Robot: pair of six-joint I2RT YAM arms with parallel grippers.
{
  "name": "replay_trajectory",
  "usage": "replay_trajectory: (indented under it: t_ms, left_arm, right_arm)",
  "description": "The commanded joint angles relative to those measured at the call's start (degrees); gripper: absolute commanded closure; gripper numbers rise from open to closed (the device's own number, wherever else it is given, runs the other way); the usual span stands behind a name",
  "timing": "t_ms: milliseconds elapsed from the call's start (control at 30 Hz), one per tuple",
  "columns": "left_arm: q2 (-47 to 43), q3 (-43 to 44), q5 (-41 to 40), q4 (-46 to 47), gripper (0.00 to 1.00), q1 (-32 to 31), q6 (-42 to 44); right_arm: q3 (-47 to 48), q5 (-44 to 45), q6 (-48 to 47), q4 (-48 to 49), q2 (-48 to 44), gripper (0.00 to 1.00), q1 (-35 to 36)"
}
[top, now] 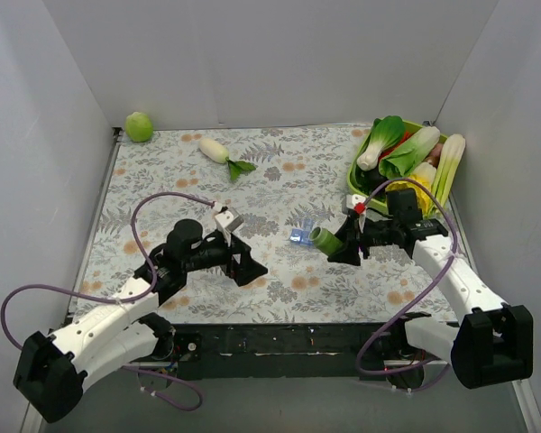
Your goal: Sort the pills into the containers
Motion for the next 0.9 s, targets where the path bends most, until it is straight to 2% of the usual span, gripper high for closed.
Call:
replay_trajectory:
  t_ms: [0, 33, 67, 133, 167, 233, 300, 400, 433, 467, 500, 533, 567, 633, 667, 733, 767, 800, 833, 867]
  left_arm:
    - [-8.0, -1.0, -2.8, 1.7, 0.02, -0.3, 1.0]
    - [-9.2, -1.4, -3.1, 1.7, 0.02, -0.3, 0.7]
    - [-10.4, -1.5, -3.8, 1.7, 0.02, -0.2, -0.2]
    - [-12.7, -1.5, -4.4, 1.7, 0.02, -0.2, -1.3]
    - [-13.2, -1.2, -4.4, 1.6, 0.02, -0.3, -1.9]
    - [-14.6, -0.9, -4.1, 1.0, 0.02, -0.2, -3.8]
    - [-16.0, -1.0, -4.6, 0.5, 0.02, -0.2, -5.0]
    - [-19.6, -1.6, -6.0, -0.6, 0.02, -0.2, -6.0]
    - [-21.4, -1.7, -6.3, -0.9, 0.02, -0.2, -6.6]
    - [-22.0, -1.8, -6.6, -1.2, 0.02, -0.3, -6.7]
    - [-22.6, -1.9, -6.7, -1.6, 0.02, -0.2, -6.9]
    - [-23.1, -1.8, -6.9, -2.7, 0.02, -0.2, -6.8]
    - [-23.7, -1.8, -7.1, -3.4, 0.02, -0.3, -6.8]
    - [-23.9, -1.7, -6.9, -4.6, 0.02, -0.2, -6.7]
    - [-23.8, -1.5, -6.9, -4.9, 0.02, -0.2, -6.6]
    - [-23.8, -1.4, -6.5, -5.0, 0.02, -0.2, -6.7]
    - [-23.7, -1.4, -6.1, -4.9, 0.02, -0.2, -6.1]
    - [-23.6, -1.1, -6.5, -5.1, 0.02, -0.2, -5.7]
    - [-23.4, -0.9, -6.6, -5.7, 0.02, -0.3, -5.3]
    - [-23.2, -0.9, -6.7, -5.9, 0.02, -0.2, -4.5]
  right_arm:
    - [6.9, -7.4, 19.9, 18.5, 2.0, 0.99, -0.1]
    - [9.0, -5.0, 21.5, 19.3, 2.1, 0.99, -0.3]
    - [10.5, 1.6, 26.8, 23.7, 1.9, 0.99, -0.2]
    - [13.9, 8.2, 31.2, 29.6, -0.9, 0.99, -0.7]
    - [14.1, 13.5, 39.2, 41.7, -2.4, 0.99, -1.8]
    - [17.6, 16.3, 47.3, 50.7, -4.5, 0.99, -3.8]
    - [22.3, 22.6, 58.9, 53.0, -3.2, 0.99, -7.4]
    - [24.0, 23.8, 67.7, 56.7, -4.1, 0.99, -10.8]
    - [23.5, 22.2, 68.8, 57.3, -5.3, 0.99, -10.4]
    - [20.9, 18.9, 68.9, 57.6, -7.0, 0.99, -5.7]
    - [19.7, 19.3, 67.2, 56.9, -11.7, 0.99, -1.8]
    - [18.6, 21.0, 60.7, 55.7, -13.9, 0.99, 1.9]
    - [18.6, 25.5, 58.0, 55.8, -15.6, 0.99, 5.2]
    - [22.6, 31.2, 53.7, 53.2, -14.6, 0.99, 2.6]
    - [24.3, 30.5, 56.9, 55.0, -13.2, 0.99, -6.2]
    - [22.4, 20.4, 72.0, 65.7, -10.2, 0.99, -15.2]
    - [21.8, 14.0, 76.3, 67.0, -10.3, 0.99, -14.1]
    - [19.1, 13.6, 73.5, 66.2, -13.2, 0.99, -10.7]
    - [18.2, 15.8, 68.6, 64.4, -15.0, 0.99, -6.4]
    - [19.0, 22.2, 58.7, 56.7, -16.1, 0.99, -3.2]
